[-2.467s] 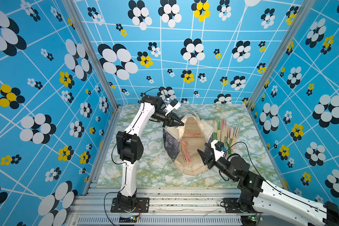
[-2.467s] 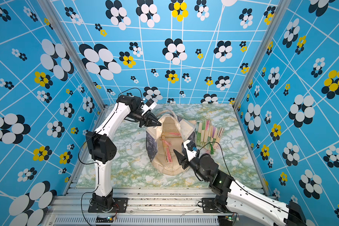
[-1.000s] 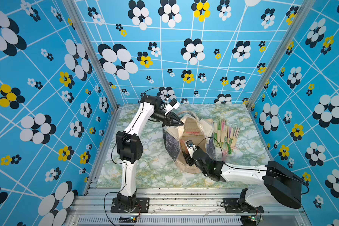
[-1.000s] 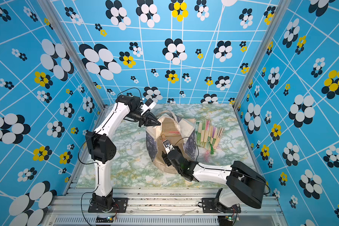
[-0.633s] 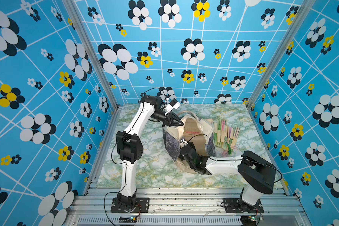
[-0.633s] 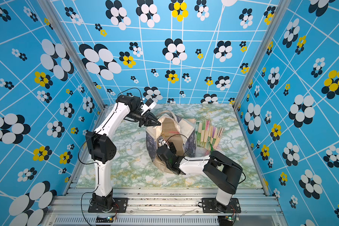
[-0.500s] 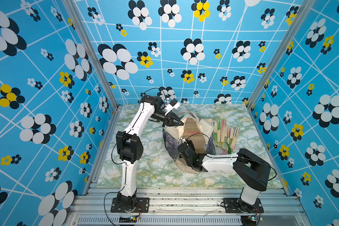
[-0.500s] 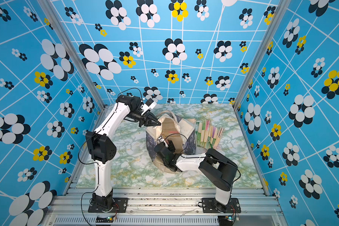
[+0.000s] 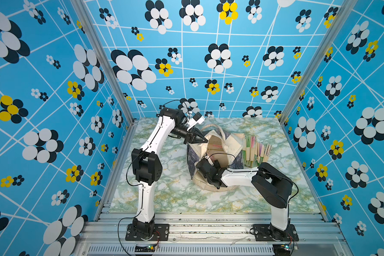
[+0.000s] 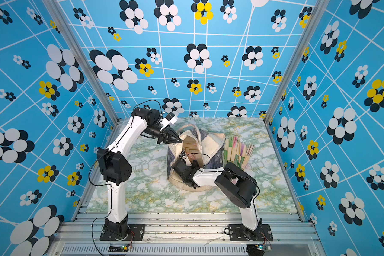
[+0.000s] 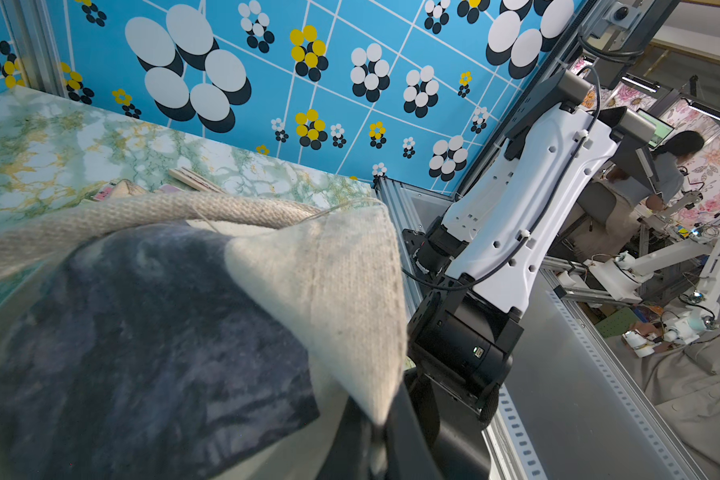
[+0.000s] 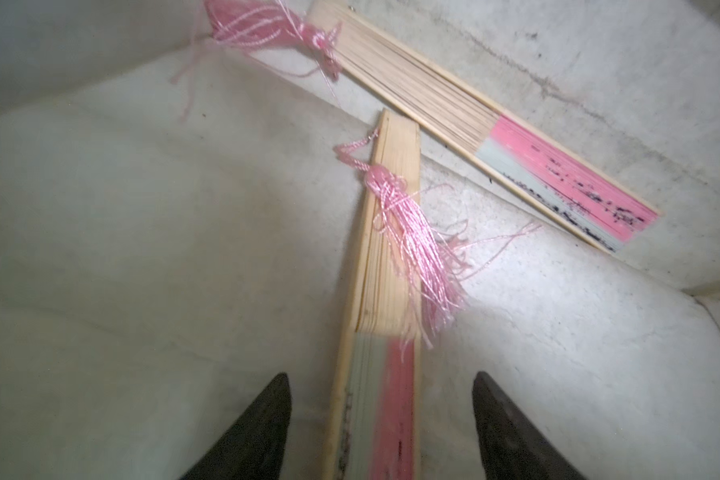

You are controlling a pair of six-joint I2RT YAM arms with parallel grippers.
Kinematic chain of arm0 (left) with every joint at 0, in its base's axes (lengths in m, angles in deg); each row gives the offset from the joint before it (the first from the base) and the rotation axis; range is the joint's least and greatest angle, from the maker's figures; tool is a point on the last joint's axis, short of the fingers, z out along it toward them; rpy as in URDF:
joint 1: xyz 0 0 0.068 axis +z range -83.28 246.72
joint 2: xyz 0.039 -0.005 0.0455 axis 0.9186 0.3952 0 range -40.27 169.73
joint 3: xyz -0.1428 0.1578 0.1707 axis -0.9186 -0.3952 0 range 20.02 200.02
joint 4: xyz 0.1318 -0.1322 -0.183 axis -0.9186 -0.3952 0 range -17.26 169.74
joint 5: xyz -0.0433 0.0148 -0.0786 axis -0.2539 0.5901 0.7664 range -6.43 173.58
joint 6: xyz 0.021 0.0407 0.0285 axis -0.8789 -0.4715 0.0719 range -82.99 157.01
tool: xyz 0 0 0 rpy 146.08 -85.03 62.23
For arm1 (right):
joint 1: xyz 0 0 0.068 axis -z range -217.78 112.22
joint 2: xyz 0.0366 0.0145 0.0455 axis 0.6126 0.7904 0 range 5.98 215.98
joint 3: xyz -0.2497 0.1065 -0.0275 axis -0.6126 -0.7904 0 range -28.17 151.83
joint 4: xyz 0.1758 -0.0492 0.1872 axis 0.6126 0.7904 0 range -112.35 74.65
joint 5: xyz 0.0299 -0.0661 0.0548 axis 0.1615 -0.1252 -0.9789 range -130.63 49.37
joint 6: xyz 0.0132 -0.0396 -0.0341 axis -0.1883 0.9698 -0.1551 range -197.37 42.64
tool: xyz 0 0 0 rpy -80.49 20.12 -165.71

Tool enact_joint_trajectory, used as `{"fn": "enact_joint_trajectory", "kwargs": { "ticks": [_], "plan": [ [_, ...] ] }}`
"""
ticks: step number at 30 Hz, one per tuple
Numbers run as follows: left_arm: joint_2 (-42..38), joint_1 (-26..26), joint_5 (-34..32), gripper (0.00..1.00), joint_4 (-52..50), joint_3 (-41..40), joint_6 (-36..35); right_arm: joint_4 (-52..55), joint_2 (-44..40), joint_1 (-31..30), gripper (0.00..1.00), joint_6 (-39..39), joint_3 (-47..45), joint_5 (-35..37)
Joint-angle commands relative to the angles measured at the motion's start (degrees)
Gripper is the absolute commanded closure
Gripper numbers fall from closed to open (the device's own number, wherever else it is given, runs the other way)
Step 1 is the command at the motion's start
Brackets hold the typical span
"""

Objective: Take out the folding fans from the tote bags
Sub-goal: Pick up the folding fan from the canvas bag.

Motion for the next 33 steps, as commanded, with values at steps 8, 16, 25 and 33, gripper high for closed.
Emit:
{"fn": "enact_joint_trajectory", "kwargs": {
  "ticks": [8, 16, 25, 33],
  "plan": [
    [-2.9, -0.9, 2.9, 1.0, -11.4, 1.6, 0.4, 2.2, 0.3, 2.3, 0.59, -3.1, -0.7, -1.0],
    [-2.9, -1.0, 2.6, 1.0, -11.4, 1.6, 0.5, -1.6, -2.1, 3.9, 0.79, -2.9, -3.7, -5.9],
    [-2.6, -0.9, 2.5, 1.0, -11.5, 1.6, 0.4, -12.4, -7.5, 4.7, 0.9, 0.0, -10.7, -13.3],
    [-2.2, -0.7, 2.4, 1.0, -11.4, 1.6, 0.2, -15.4, -18.7, 4.7, 0.93, 2.7, -18.7, -24.1]
  ]
}}
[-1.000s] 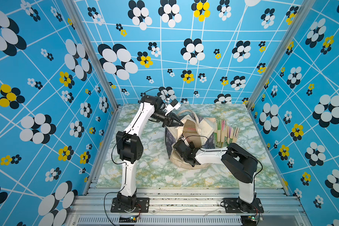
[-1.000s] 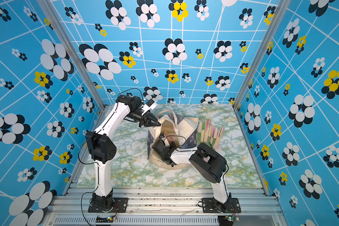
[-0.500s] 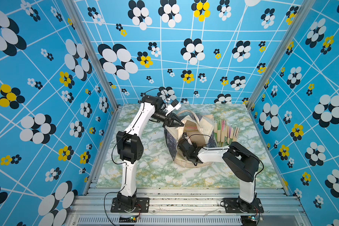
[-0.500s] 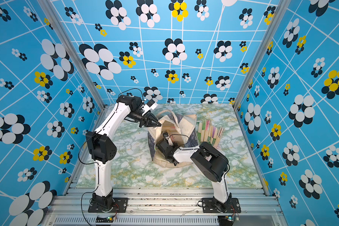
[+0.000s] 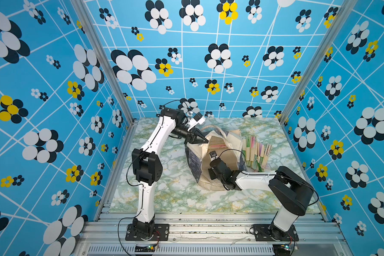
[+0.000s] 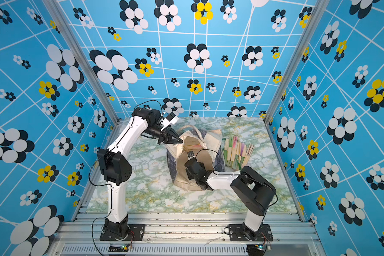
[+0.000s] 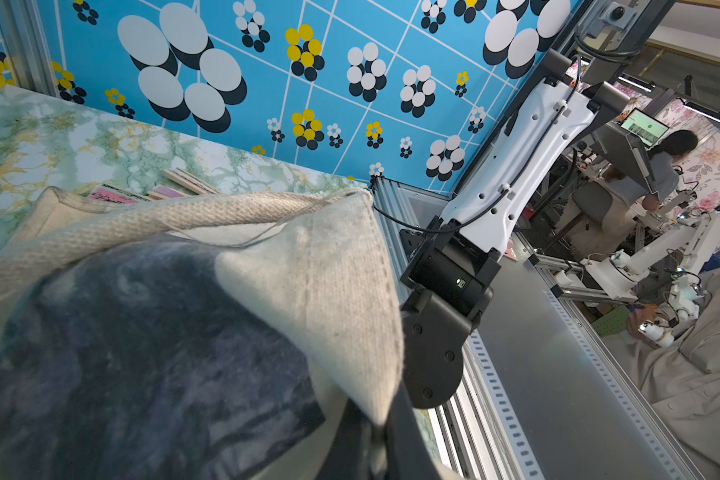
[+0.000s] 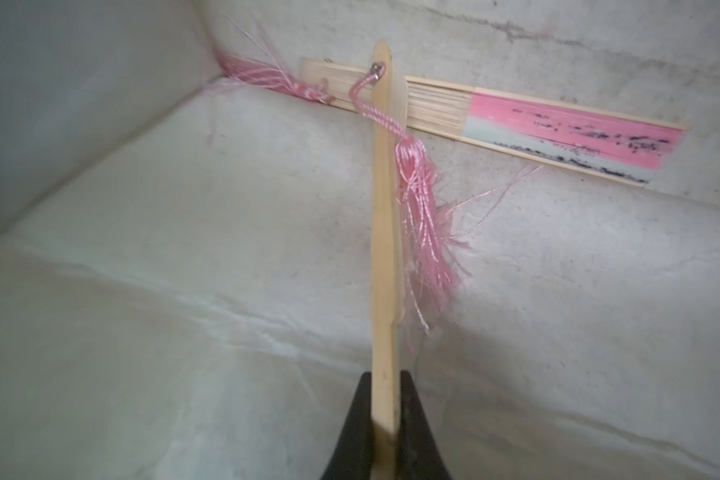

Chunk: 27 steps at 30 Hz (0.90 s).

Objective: Take out the folding fans from the tote bags
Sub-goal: Pick up the folding fan from the canvas bag.

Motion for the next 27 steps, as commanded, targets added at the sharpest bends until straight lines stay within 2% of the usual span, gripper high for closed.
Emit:
{"fn": "enact_joint_trajectory", "kwargs": {
  "ticks": [1, 7, 11, 16, 23, 27],
  "plan": [
    [-2.2, -0.2, 2.5, 1.0, -11.5, 1.7, 0.1, -2.9, -5.7, 0.1, 0.93, 1.3, -4.1, -6.7],
    [-1.8, 0.3, 2.5, 1.0, -11.5, 1.9, 0.0, -2.9, -21.1, 0.0, 0.94, 1.6, -13.2, -16.1],
    [-1.7, 0.7, 2.8, 1.0, -11.4, 2.0, -0.1, 5.8, -33.4, 0.1, 0.94, 1.4, -15.2, -22.0],
    [-1.4, 1.2, 3.4, 1.0, -11.4, 2.1, -0.2, 17.1, -49.9, 0.2, 0.98, 0.5, -15.4, -26.0],
    [-1.2, 2.1, 3.3, 1.0, -11.5, 2.1, -0.2, 27.9, -69.6, 0.3, 1.0, 0.2, -12.3, -28.5],
    [-1.3, 2.4, 3.4, 1.0, -11.4, 2.1, -0.1, 30.7, -79.1, 0.3, 1.0, 1.6, -11.0, -24.2]
  ]
}}
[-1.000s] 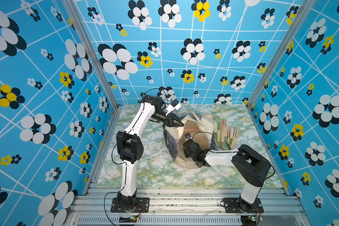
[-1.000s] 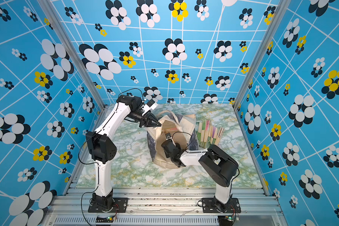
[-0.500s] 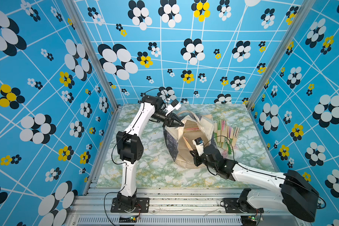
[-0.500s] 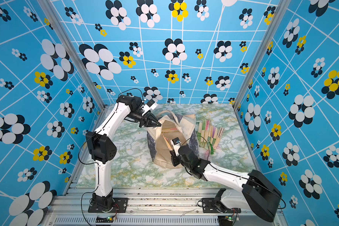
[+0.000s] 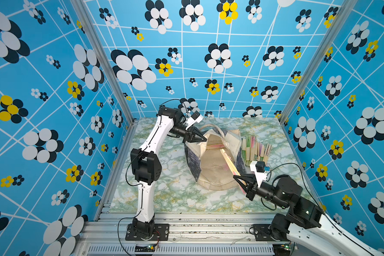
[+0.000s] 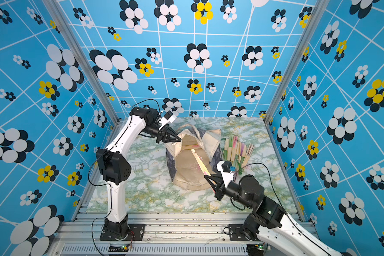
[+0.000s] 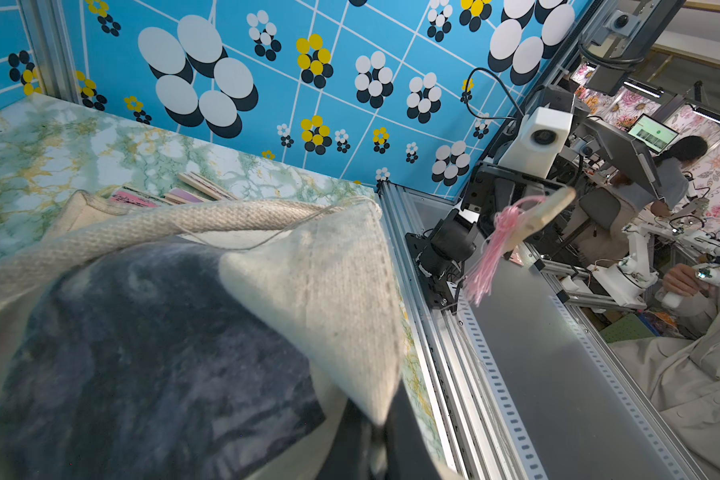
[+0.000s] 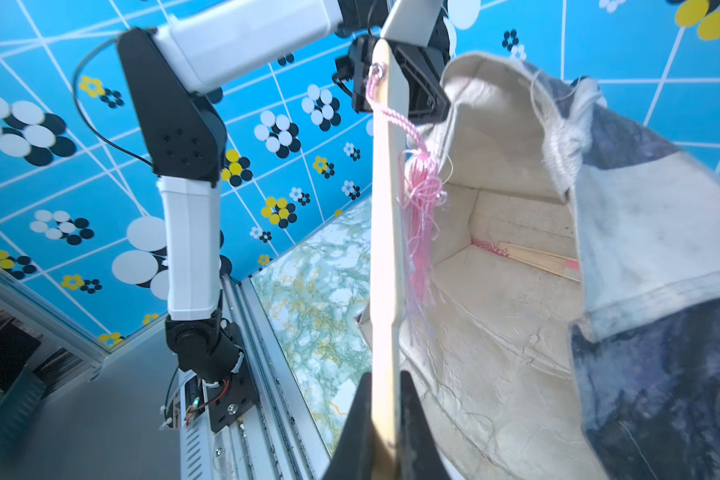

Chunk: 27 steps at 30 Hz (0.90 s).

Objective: Take out the folding fans from the tote bags
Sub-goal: Pick up the folding fan from the canvas bag, then place the folding fan at the center of the board.

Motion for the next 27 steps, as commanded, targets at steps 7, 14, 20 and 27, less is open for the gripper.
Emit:
{"fn": "enact_joint_trajectory", "kwargs": {
  "ticks": [7, 14, 20, 27],
  "plan": [
    [-2.3, 0.5, 3.2, 1.0, -11.5, 0.6, -0.5, 10.7, -12.0, 0.3, 1.0, 1.9, 3.3, 33.2],
    [-2.5, -0.1, 3.0, 1.0, -11.5, 0.6, -0.4, 11.3, -7.6, 0.3, 1.0, 6.3, 0.4, 51.3],
    [-2.8, -0.4, 2.9, 1.0, -11.5, 0.7, -0.4, 9.2, -9.3, 1.4, 1.0, 7.1, -1.4, 53.5],
    [-2.5, -0.6, 2.9, 1.0, -11.5, 1.0, -0.5, 12.1, 4.5, 4.2, 1.0, 8.6, 5.4, 47.4]
  ]
}}
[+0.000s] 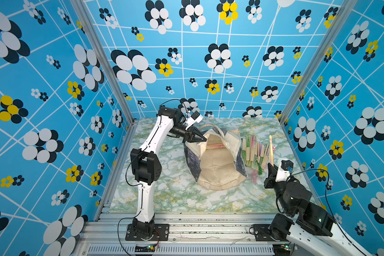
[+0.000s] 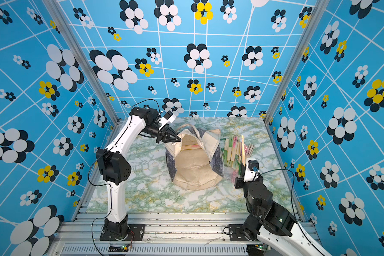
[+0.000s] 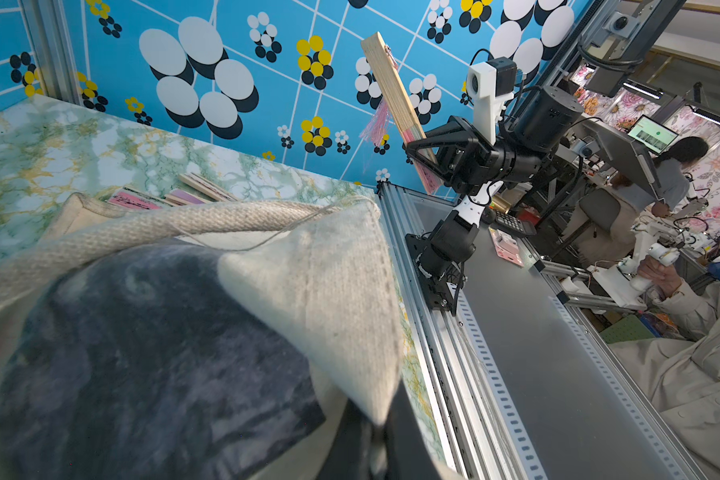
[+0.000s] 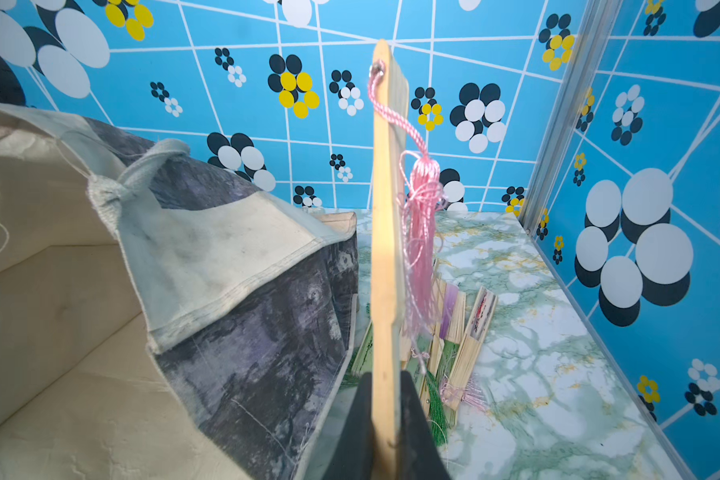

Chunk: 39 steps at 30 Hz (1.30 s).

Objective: Take out the folding fans from the tote bags
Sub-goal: Place the folding fan at the center of the board.

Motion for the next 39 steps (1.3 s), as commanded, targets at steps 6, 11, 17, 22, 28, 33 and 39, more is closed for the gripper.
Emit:
{"fn": "enact_joint_trajectory", "kwargs": {
  "ticks": [6, 11, 17, 22, 28, 33, 39],
  "plan": [
    [-3.2, -0.6, 2.6, 1.0, -11.5, 0.4, -0.6, -8.8, 14.0, 23.2, 1.0, -3.2, -0.5, -30.7],
    [-3.9, -0.7, 2.5, 1.0, -11.4, 0.0, -0.9, -20.9, 20.8, 38.7, 1.0, -6.7, -5.7, -48.9],
    [-4.0, -0.9, 2.4, 1.0, -11.4, -0.2, -0.9, -31.1, 35.2, 45.8, 1.0, -3.8, -5.9, -54.1],
    [-4.4, -0.9, 2.3, 1.0, -11.5, -0.6, -1.4, -32.1, 47.4, 45.8, 1.0, 1.0, -0.6, -49.4],
    [-4.4, -0.9, 2.0, 1.0, -11.4, -0.7, -1.3, -31.1, 60.5, 45.9, 0.82, 1.4, 5.0, -42.6],
    [-4.6, -0.8, 1.6, 1.0, -11.5, -0.5, -1.2, -22.8, 68.5, 45.8, 0.66, 0.1, 11.7, -40.6],
    [-4.6, -0.7, 1.3, 1.0, -11.4, -0.3, -1.0, -18.5, 67.3, 45.8, 0.41, 0.2, 13.2, -40.5]
  ]
}}
